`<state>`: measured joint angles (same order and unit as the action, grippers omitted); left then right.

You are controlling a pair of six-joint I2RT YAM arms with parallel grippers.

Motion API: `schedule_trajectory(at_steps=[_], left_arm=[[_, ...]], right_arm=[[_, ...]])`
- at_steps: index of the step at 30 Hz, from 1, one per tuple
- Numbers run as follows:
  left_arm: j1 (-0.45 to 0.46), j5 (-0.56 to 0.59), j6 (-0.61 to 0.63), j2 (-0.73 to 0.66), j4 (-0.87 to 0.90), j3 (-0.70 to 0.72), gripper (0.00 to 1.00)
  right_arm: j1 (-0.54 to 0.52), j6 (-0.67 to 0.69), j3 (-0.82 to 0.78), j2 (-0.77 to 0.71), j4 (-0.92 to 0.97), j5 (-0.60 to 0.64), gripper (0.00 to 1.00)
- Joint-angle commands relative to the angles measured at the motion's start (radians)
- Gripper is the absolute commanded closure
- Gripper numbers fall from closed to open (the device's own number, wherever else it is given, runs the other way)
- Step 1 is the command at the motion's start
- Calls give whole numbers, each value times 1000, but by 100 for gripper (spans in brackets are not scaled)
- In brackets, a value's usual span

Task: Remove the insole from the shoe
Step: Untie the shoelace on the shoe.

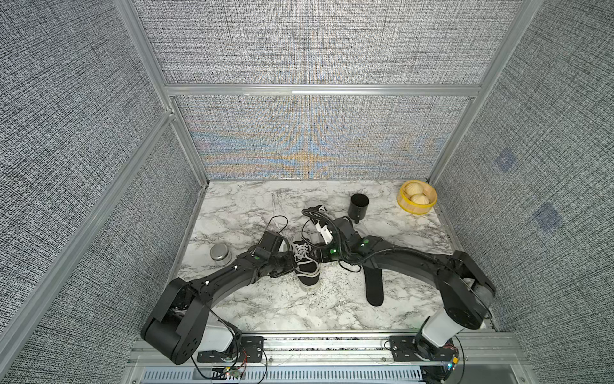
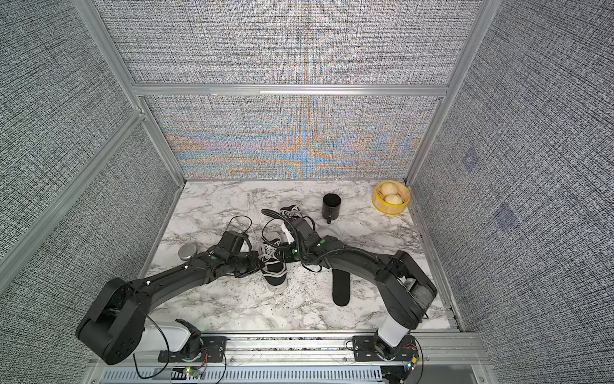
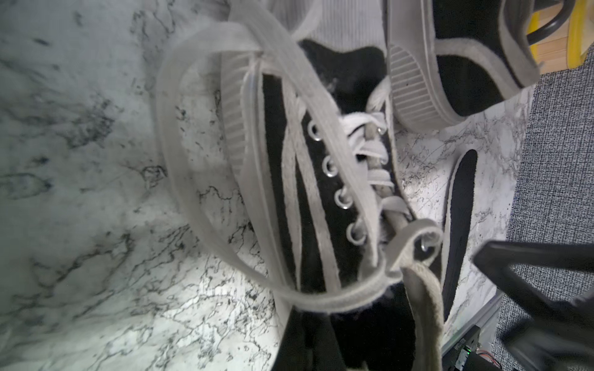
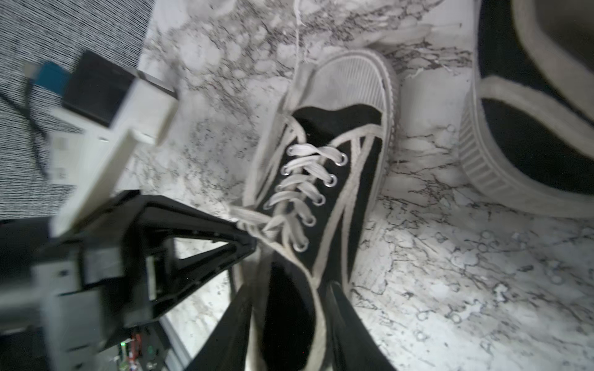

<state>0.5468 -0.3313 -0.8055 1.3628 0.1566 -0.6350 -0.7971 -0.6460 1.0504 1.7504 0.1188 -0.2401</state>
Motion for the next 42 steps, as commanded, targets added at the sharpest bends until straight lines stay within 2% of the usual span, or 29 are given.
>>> schedule_trajectory(at_steps=[1,5,10,12,14,20,28,42], left_arm=[[9,-19,-9,-4,-49,7,100],[17,-28,-9,6,-66,11,100],[18,-31,-12,-5,-80,18,100],[19,-35,-12,-10,-83,19,100],[19,-44,-11,-11,-86,18,100],[19,-59,-17,-19,-98,27,100],[18,-66,-24,-47,-103,46,100],[20,-71,-40,-50,-121,52,100]], right_arm=[[1,-226,-21,-68,-72,21,51],[-15,-561,-113,-140,-235,6,50],[-54,-973,-192,-141,-468,34,50],[-89,-1098,-217,-135,-560,105,50],[-100,-1152,-207,-107,-571,121,49],[-111,-1187,-162,-1,-544,110,48],[-97,-1153,-153,25,-438,172,47],[-86,-1152,-152,105,-444,153,46]])
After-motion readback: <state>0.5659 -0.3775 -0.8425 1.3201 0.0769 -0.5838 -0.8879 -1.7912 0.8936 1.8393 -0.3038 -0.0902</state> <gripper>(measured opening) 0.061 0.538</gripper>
